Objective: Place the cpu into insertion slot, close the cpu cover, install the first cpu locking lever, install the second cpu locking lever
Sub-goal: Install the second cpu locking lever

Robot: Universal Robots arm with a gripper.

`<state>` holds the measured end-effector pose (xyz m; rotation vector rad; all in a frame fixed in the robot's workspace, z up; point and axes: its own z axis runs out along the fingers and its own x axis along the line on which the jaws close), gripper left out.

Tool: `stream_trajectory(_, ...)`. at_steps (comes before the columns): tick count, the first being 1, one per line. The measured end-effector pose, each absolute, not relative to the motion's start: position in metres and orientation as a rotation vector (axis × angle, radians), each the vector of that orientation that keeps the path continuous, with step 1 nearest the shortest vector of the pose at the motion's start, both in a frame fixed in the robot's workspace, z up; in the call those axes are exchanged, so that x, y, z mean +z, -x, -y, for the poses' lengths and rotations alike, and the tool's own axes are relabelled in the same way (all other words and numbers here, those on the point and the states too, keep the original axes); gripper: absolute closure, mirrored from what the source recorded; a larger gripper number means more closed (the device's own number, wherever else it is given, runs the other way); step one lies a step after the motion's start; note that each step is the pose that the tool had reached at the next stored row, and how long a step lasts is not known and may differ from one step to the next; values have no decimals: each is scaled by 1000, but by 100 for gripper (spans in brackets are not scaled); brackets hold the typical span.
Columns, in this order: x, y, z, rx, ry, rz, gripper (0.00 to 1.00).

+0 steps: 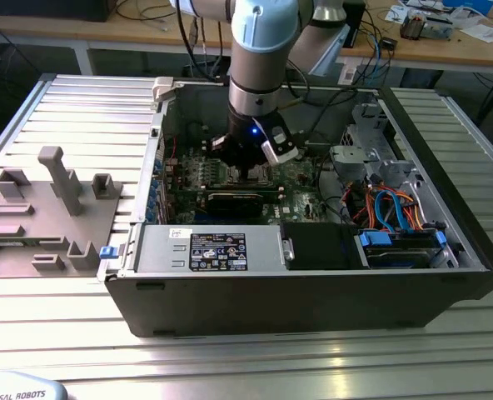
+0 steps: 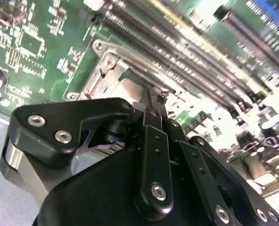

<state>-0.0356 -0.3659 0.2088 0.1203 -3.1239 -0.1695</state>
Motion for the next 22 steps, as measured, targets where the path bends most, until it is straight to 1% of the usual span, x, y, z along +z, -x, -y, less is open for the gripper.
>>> stream_trajectory(2,209,31,358,-140,-119,3118,89)
stream_trajectory(6,209,28,347,-106,-118,3114,89)
stream_trajectory(11,211,28,344,-38,-118,3114,89)
stream_trajectory(16,218,27,341,-33,-117,3114,89)
stream_trajectory(22,236,27,341,-32,-118,3114,89)
